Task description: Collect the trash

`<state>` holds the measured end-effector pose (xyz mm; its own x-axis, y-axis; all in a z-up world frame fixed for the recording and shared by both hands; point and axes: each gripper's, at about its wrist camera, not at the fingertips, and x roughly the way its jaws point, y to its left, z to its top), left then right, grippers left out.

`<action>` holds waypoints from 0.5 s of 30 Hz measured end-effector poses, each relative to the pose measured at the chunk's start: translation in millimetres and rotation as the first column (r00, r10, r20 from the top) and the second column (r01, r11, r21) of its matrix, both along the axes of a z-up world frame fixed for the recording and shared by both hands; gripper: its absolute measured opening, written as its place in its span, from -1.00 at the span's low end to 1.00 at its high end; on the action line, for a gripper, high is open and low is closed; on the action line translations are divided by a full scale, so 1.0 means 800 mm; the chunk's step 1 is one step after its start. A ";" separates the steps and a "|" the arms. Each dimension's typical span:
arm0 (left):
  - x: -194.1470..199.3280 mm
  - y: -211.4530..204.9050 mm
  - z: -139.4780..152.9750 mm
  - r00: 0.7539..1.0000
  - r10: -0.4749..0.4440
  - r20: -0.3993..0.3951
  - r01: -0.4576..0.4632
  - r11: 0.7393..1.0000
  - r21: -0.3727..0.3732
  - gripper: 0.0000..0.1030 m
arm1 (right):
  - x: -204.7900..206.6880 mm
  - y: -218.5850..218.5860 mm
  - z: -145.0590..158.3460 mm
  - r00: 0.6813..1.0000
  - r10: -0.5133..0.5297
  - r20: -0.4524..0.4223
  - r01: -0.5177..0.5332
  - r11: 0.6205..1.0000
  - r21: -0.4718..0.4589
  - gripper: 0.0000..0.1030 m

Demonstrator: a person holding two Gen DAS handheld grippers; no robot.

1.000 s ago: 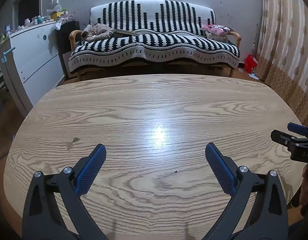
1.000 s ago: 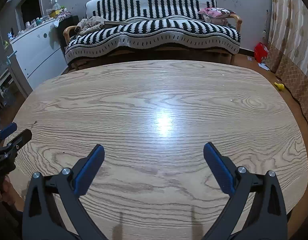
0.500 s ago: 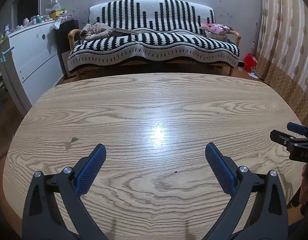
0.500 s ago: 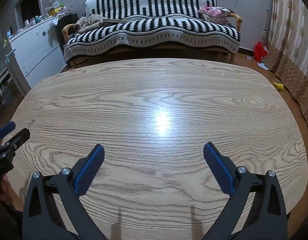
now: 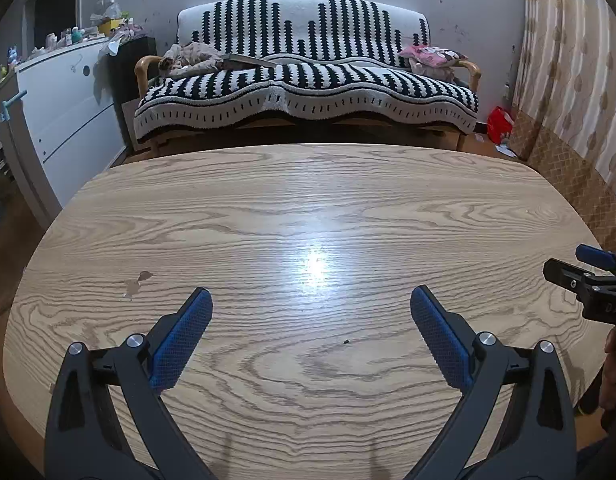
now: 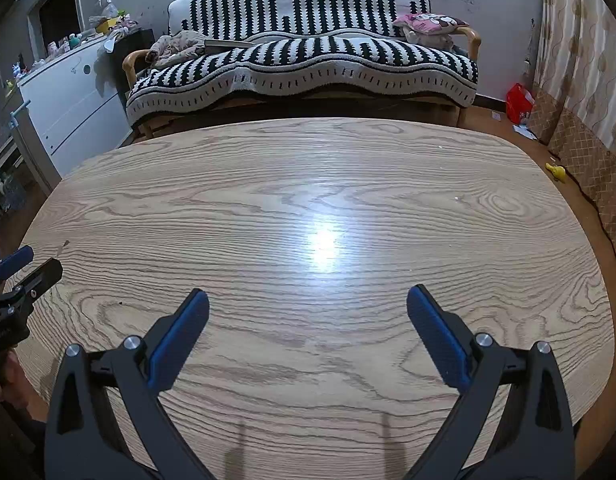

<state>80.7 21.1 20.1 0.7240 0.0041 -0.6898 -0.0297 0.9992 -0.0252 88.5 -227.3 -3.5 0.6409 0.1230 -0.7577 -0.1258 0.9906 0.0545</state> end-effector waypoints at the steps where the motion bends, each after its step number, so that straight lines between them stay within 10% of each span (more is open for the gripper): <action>1: 0.000 0.000 0.000 1.000 0.000 -0.001 0.000 1.000 0.000 0.87 | 0.000 0.000 0.000 1.000 0.001 -0.001 -0.001 1.000 0.000 0.86; 15: -0.001 0.000 0.000 1.000 0.000 -0.004 0.000 1.000 -0.001 0.87 | -0.001 -0.003 0.002 1.000 -0.005 0.002 0.005 1.000 0.002 0.86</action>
<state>80.0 21.2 20.1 0.7216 0.0030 -0.6923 -0.0293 0.9992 -0.0262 87.8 -229.7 -2.1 0.6433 0.1214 -0.7559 -0.1212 0.9910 0.0561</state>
